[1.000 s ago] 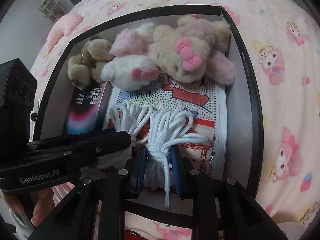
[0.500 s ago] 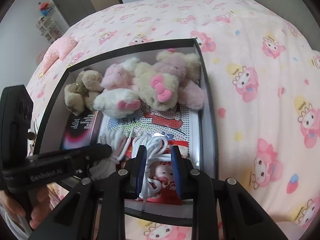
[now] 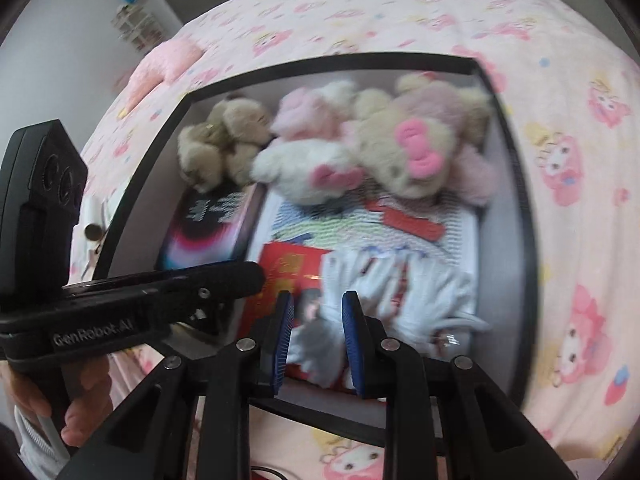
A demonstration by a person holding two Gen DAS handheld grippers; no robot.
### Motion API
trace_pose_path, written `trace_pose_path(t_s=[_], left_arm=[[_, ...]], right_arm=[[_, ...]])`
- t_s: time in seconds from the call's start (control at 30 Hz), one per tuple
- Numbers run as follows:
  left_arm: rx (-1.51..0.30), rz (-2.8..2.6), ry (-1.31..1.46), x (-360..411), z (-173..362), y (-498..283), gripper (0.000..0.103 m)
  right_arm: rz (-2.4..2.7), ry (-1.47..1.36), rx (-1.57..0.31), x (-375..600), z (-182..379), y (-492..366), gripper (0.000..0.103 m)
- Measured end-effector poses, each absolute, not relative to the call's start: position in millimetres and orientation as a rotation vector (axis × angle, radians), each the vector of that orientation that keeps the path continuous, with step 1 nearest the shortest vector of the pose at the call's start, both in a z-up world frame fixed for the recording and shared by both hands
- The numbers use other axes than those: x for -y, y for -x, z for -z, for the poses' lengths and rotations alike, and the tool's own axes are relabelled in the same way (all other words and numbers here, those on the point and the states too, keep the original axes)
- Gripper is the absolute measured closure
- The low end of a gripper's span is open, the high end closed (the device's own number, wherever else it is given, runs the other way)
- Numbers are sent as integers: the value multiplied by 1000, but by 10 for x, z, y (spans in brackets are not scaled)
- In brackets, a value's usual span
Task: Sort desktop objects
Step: 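Carry both rope coils into the black box and open both grippers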
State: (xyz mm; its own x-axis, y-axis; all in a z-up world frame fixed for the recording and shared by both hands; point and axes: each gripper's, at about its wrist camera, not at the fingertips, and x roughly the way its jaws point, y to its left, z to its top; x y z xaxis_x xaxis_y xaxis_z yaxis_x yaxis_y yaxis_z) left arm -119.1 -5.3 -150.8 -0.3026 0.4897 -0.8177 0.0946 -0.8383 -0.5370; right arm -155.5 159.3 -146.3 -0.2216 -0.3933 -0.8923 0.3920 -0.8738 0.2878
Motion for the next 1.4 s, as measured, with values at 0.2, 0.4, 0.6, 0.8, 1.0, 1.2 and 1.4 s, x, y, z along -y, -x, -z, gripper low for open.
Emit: trace_pose_path(t_s=[0.2,0.4,0.6,0.8,1.0,1.2,1.4], left_arm=[[702,-2214,1675,-160,1540,1309,83],[632,-2158,1713,-387,1582,1390,83],[647,-2075,1716,-519,1669,1419,85],[701,-2005,1696,-444,1746,1398,88],[694,-2088,1714,-241,1701,1342,88],[678,-2011,1713,-386,1743,1411,89],[734,-1935,1703,-311,1753,1290,89]], right_arm=[[2200,-1680,-64,-1650,1597,1575,82],[2255,-1531,90,-1892,1262,1428,83],[2445,-1497,59,-2012,1199,1508,83],[2451,-1522,72,-2067,1268,1610,82],[2490,-1520,31,-2074,1251,1558,82],[2504,-1522,-7,-2035,1253,1555,82],[2475,-1524,102,-2143,1247,1546,83]])
